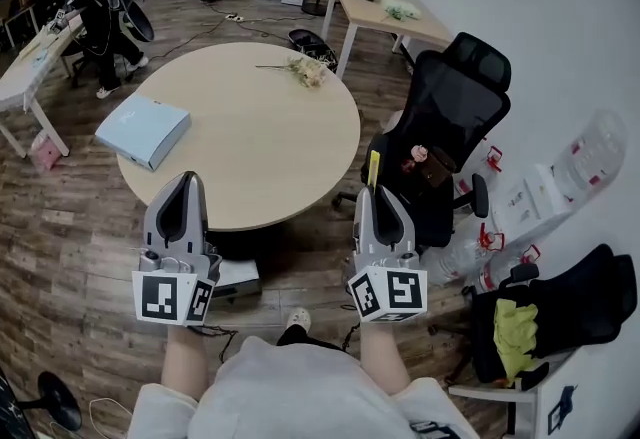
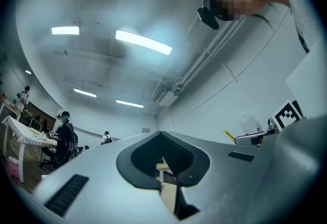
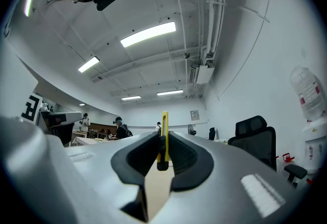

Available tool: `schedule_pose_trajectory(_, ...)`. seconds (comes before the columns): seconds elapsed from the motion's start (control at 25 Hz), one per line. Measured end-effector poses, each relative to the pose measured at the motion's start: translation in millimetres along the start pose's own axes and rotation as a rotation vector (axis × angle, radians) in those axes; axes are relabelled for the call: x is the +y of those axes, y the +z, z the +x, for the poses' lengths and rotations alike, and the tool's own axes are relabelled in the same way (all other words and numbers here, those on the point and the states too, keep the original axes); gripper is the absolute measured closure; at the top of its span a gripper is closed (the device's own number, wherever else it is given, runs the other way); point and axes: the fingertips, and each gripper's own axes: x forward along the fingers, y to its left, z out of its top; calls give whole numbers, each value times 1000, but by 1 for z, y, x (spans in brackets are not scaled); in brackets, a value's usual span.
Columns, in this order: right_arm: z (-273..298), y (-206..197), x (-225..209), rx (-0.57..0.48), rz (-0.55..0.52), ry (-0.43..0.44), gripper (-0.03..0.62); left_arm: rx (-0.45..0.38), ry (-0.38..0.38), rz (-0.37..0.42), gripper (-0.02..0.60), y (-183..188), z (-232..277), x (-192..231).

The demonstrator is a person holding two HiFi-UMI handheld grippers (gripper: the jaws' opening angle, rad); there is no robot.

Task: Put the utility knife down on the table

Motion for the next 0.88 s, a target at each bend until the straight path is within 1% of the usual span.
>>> schedule_pose_trajectory(0.24,43,-6,-42,-8,-1,24,527,-12,7,4,574,-19,53,-14)
schedule_pose_trajectory(0.44,69,-11,-70,-15,-4,56,526,-13,22,18,574,-34,86,-28)
schedule_pose_trajectory(0.56,76,-17,-80,-11,-7,71,526,-15,27,21,574,-40,96,-34)
schedule_pose_trajectory(0.72,84,-26,-94,4,27,74,526,16,29,20,574,-52,106,-41)
schedule_pose_trajectory(0.88,90,-36,-97,11,30,84,526,25,30,35,574,-58,114,-42)
